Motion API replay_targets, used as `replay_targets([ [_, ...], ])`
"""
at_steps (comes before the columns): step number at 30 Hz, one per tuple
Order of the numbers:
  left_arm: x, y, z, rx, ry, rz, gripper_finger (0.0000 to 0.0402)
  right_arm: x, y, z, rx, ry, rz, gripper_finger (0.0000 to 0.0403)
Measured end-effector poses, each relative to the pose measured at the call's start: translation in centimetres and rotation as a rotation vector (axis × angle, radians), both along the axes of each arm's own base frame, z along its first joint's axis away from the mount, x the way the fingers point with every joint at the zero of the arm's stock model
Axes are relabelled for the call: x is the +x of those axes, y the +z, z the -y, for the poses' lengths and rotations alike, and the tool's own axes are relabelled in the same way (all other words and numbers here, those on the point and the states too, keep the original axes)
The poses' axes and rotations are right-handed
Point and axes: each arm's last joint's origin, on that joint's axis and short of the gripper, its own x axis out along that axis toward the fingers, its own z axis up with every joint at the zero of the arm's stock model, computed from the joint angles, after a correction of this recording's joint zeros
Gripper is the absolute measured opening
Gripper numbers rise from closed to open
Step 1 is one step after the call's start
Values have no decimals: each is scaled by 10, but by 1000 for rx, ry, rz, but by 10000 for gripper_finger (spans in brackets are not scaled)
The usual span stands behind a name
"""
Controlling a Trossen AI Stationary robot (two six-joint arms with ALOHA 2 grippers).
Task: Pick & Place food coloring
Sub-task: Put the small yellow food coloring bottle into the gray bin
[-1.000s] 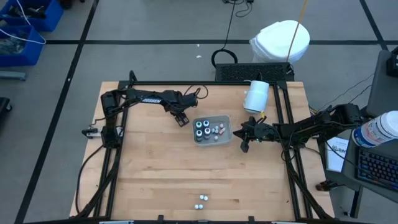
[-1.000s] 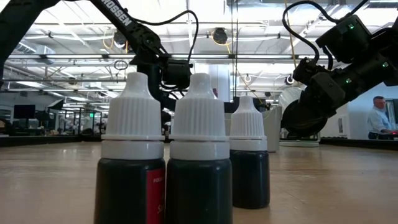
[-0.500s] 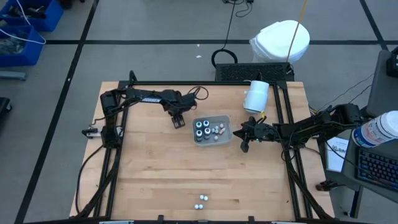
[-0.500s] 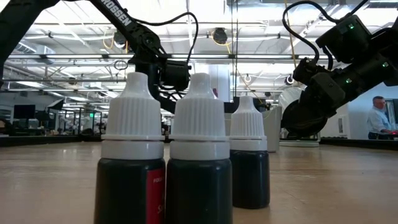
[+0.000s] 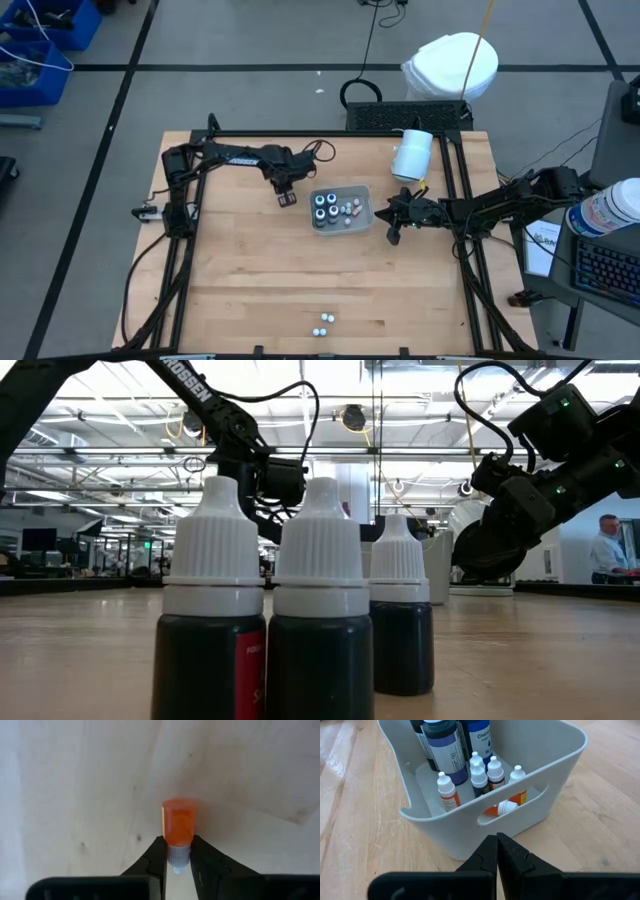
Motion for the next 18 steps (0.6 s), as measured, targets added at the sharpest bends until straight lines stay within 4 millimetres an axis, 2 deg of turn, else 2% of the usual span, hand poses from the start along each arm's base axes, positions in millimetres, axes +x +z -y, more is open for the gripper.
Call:
replay_targets([
  [4,2,11,8,26,-30,26,65,0,0,0,-5,3,-1,0],
  [9,0,44,24,90,-70,108,63,0,0,0,-35,20,-4,0],
  [13,-4,78,46,146,-108,205,63,3,5,0,-82,45,34,0],
  [18,-13,112,78,168,-146,314,63,4,10,0,-113,58,77,0],
])
